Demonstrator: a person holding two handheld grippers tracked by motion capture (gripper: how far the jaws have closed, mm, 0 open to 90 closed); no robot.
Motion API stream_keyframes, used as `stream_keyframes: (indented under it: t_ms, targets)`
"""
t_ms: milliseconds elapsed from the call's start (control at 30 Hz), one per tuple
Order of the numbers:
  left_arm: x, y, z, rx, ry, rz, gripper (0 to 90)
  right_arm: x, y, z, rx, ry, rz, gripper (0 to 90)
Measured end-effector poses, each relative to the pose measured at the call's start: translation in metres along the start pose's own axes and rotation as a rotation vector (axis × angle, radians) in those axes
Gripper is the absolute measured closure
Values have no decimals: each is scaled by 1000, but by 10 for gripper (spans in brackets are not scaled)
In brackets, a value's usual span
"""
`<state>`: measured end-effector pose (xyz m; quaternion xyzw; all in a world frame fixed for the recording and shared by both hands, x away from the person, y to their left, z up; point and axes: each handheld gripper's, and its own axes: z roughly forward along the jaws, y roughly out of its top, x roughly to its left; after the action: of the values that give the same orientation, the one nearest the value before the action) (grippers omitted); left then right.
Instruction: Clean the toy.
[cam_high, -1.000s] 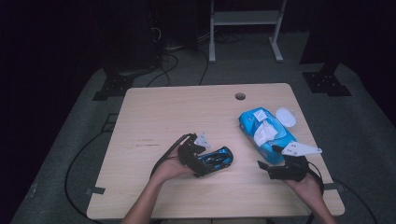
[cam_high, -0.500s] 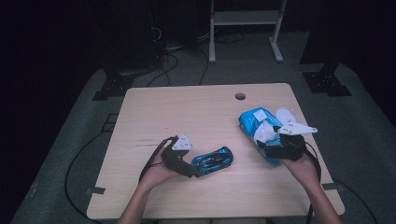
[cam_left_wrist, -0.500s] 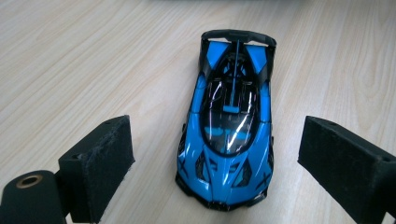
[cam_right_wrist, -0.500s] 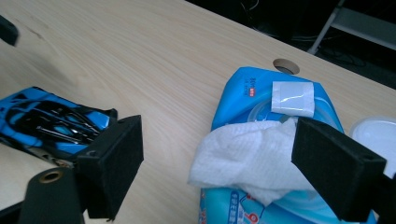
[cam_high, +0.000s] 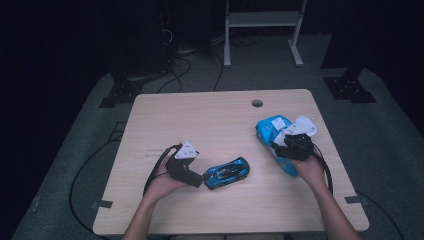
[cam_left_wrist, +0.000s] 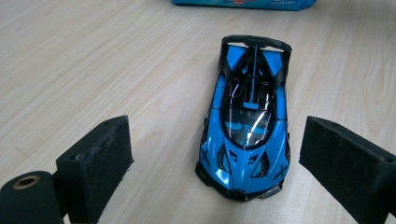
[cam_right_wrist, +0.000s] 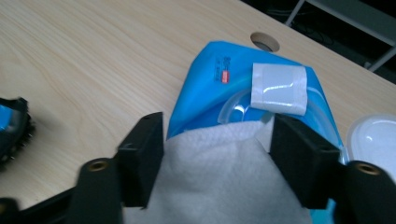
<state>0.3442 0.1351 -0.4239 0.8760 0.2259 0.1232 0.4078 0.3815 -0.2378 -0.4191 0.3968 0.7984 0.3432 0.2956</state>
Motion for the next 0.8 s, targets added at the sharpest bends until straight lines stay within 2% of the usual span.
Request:
stream_keyframes:
  t_ms: [100,167,267,367,467,500,667,800]
  targets:
    - [-1,-2,2,26,13,13,87,-2,-3,3,27,-6,8,503]
    - [0,-3,3,37,0,-2,90,-4,-4,3,32,-22,11,582]
    - [-1,-4,2,26,3,-6,89,-7,-6,1,24,-16,52,693]
    - [-2,-4,1,19,22,11,72,-8,-7,-3,12,-10,63,764]
    - [-1,-6,1,24,12,5,73,-7,-5,-9,-20,-9,63,802]
    - [0,-7,1,22,2,5,73,-7,-5,-12,-37,2,71,810]
    - [1,-10,4,39,8,16,72,-8,-1,-26,-102,48,100,831]
    - [1,-11,8,54,-10,20,72,-5,6,-42,-176,93,111,840]
